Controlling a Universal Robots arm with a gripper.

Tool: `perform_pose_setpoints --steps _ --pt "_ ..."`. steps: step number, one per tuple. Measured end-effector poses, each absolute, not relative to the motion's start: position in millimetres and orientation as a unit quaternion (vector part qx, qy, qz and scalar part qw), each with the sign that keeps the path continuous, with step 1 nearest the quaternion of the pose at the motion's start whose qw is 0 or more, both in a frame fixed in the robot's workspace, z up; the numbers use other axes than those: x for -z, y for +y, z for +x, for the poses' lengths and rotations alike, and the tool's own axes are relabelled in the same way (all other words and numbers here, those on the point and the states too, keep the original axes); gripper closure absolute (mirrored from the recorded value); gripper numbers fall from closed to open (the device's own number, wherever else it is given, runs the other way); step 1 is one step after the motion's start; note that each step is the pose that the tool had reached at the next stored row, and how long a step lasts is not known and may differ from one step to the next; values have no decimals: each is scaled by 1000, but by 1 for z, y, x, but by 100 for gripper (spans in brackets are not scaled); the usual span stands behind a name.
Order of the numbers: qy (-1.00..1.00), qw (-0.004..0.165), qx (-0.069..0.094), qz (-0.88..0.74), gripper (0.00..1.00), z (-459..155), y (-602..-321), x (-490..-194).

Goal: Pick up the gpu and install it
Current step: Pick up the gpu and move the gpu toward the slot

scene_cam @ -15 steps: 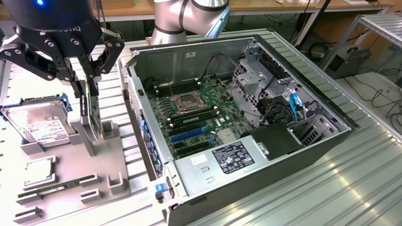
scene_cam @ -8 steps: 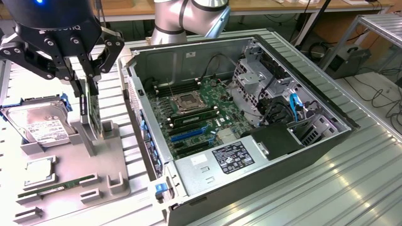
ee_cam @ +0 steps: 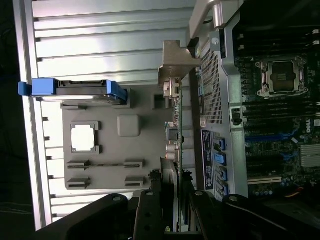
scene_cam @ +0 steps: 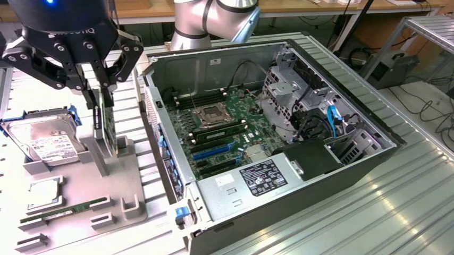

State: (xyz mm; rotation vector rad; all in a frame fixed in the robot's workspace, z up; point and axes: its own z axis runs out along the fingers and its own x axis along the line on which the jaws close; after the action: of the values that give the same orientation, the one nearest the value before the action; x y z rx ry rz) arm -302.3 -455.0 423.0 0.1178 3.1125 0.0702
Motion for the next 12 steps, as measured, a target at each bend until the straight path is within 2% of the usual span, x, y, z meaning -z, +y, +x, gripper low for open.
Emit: perform_pose_setpoints --steps 12 --pt "999 13 -23 38 74 -292 -455 -423"
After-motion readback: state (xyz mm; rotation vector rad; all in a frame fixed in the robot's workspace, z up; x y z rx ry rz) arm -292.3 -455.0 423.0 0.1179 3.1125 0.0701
